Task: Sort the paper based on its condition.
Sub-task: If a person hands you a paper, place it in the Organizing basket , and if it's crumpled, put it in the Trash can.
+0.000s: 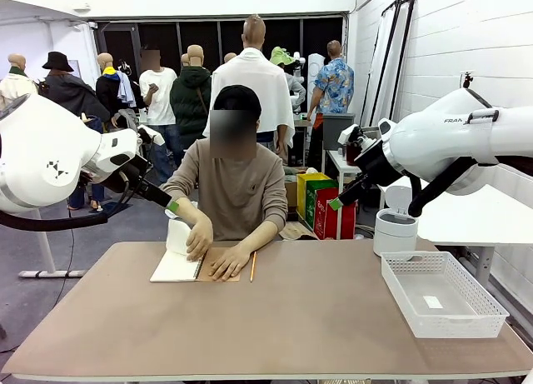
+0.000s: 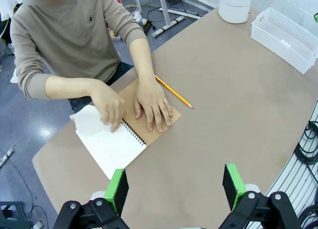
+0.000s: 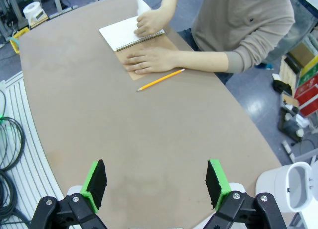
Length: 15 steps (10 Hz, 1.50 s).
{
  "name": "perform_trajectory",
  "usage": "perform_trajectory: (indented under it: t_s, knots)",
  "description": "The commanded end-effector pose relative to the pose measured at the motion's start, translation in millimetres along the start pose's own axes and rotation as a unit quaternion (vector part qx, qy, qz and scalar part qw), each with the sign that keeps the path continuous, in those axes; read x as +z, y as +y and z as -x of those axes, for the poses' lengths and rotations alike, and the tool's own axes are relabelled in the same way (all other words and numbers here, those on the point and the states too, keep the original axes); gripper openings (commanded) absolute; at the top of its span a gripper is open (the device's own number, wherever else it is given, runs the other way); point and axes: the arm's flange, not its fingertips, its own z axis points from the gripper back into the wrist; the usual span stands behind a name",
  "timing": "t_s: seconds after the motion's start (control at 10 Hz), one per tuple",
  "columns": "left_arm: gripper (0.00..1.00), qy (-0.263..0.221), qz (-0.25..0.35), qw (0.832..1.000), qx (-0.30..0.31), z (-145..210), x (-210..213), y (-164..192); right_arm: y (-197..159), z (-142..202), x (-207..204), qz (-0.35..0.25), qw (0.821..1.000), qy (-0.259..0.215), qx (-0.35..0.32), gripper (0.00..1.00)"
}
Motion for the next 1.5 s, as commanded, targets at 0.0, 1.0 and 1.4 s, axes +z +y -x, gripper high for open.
perform_trajectory:
  t_s: [0.0,1.0,1.4]
  knots:
    - [1.00,0.000,0.004,1.000,0.000,0.5,0.2,-0.1,-0.5,1.1,-0.7,-0.007,1.000,-0.004,-0.003,1.00]
    - [1.00,0.000,0.004,1.000,0.000,0.5,0.2,-0.1,-0.5,1.1,-0.7,-0.007,1.000,-0.004,-0.003,1.00]
    - [1.00,0.000,0.004,1.000,0.000,0.5,0.2,-0.1,-0.5,1.1,-0.7,-0.007,1.000,-0.004,-0.003,1.00]
